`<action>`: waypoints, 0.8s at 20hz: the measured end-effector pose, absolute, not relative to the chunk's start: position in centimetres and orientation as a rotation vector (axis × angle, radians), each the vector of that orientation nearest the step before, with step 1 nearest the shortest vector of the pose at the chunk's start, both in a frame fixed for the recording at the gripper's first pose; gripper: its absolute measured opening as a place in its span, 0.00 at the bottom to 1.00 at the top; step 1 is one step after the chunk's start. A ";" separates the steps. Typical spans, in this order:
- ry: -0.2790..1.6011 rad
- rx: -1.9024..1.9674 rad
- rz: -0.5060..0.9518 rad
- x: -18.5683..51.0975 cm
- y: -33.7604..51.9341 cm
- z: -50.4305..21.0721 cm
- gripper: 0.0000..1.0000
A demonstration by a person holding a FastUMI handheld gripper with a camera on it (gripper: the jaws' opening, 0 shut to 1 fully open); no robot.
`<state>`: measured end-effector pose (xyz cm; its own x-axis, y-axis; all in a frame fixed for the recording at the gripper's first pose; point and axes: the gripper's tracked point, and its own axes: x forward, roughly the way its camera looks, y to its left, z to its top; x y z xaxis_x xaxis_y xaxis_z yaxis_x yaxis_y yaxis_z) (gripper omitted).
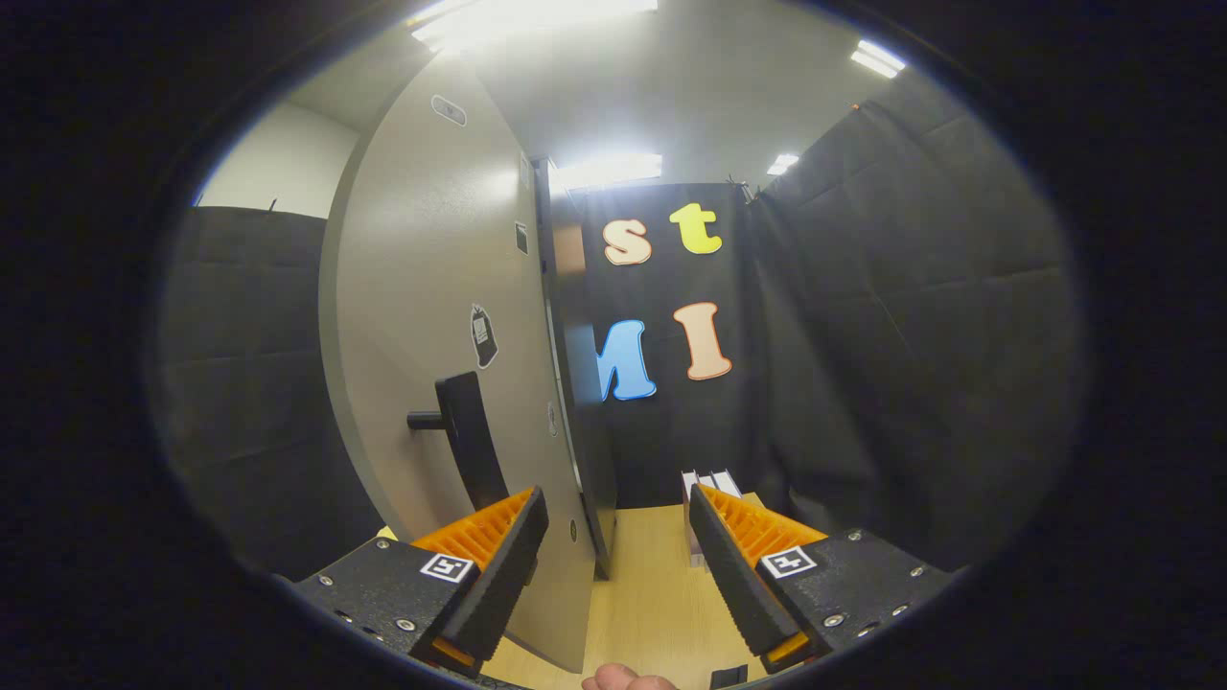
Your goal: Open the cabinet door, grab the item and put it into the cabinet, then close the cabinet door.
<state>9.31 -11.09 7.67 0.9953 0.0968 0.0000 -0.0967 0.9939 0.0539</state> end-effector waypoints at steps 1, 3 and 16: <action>0.007 0.066 0.091 9.4 -11.1 7.4 0.92; 0.012 0.088 0.091 9.2 -10.7 7.2 0.92; 0.007 0.020 0.193 8.6 -3.0 7.2 0.92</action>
<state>8.57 -3.00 7.23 0.9813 0.1922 -0.0048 -0.1920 0.9812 0.0204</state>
